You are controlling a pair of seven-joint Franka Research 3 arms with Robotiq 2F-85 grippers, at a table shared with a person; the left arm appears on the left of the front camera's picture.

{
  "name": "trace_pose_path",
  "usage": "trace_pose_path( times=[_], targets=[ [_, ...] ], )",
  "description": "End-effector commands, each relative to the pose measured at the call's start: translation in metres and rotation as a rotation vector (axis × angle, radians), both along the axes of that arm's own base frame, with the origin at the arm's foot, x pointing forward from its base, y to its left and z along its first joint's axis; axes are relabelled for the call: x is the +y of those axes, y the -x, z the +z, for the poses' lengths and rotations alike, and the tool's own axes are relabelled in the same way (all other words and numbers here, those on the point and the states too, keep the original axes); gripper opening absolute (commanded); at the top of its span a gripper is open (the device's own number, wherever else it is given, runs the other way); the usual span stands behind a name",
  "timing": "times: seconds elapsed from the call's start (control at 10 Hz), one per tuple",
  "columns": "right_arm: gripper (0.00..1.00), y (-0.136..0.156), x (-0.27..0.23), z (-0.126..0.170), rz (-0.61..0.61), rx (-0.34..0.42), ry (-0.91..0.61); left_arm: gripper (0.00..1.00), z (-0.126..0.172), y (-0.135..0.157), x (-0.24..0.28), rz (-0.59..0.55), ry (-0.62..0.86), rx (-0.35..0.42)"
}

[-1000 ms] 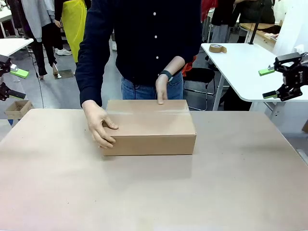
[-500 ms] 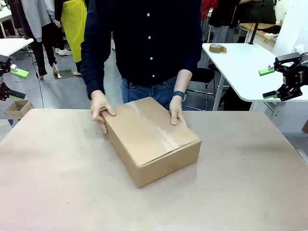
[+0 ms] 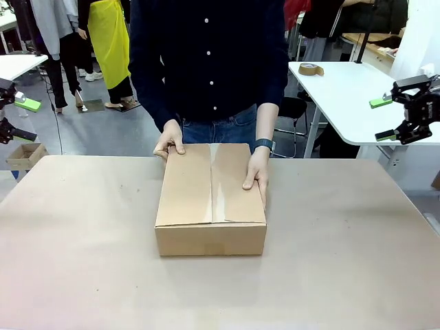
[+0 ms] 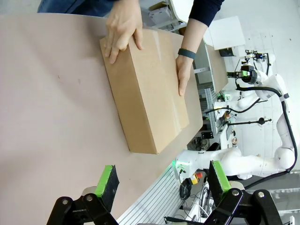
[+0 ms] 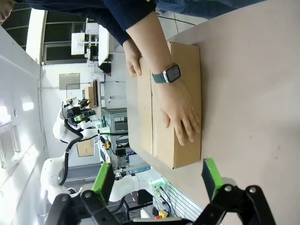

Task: Pack the gift set into the box.
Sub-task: Press and hold the closed box until the human finishes sealing it.

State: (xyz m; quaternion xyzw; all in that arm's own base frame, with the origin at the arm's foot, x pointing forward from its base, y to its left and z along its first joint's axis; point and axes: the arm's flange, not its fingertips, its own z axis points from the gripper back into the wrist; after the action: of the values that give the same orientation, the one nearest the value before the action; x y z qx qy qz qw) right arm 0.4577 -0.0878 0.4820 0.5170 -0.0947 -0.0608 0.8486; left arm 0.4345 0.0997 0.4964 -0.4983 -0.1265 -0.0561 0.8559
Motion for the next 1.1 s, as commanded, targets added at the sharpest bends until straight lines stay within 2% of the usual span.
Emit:
trace_pose_path(
  times=[0.0,0.1,0.2,0.3,0.4,0.5,0.6,0.7,0.8,1.0],
  targets=[
    [1.0,0.0,0.0,0.0,0.0,0.0,0.0,1.0,0.0,0.0,0.0,0.0,0.0,0.0],
    [1.0,-0.015,0.045,0.0,0.12,-0.071,0.047,1.0,0.005,-0.005,-0.05,-0.179,0.028,-0.144],
    [1.0,-0.028,0.085,-0.002,0.242,-0.195,0.066,1.0,0.014,0.0,-0.093,-0.325,0.125,-0.303],
    [1.0,-0.034,0.125,-0.01,0.404,-0.402,0.004,1.0,0.021,0.006,-0.125,-0.361,0.232,-0.521],
    [1.0,-0.027,0.159,-0.029,0.553,-0.502,-0.091,1.0,0.018,0.01,-0.148,-0.384,0.313,-0.702],
    [1.0,-0.014,0.178,-0.049,0.649,-0.669,-0.11,1.0,0.009,0.014,-0.158,-0.396,0.344,-0.864],
    [1.0,-0.003,0.186,-0.058,0.616,-0.904,-0.054,1.0,-0.001,0.018,-0.161,-0.41,0.352,-0.967],
    [1.0,0.005,0.192,-0.063,0.686,-1.027,-0.028,1.0,-0.009,0.021,-0.162,-0.441,0.319,-1.04],
    [1.0,0.012,0.197,-0.06,0.675,-1.135,0.013,1.0,-0.015,0.023,-0.163,-0.474,0.265,-1.092],
    [1.0,0.021,0.192,-0.042,0.52,-1.304,0.03,1.0,-0.028,0.015,-0.164,-0.427,0.207,-1.104]
  ],
)
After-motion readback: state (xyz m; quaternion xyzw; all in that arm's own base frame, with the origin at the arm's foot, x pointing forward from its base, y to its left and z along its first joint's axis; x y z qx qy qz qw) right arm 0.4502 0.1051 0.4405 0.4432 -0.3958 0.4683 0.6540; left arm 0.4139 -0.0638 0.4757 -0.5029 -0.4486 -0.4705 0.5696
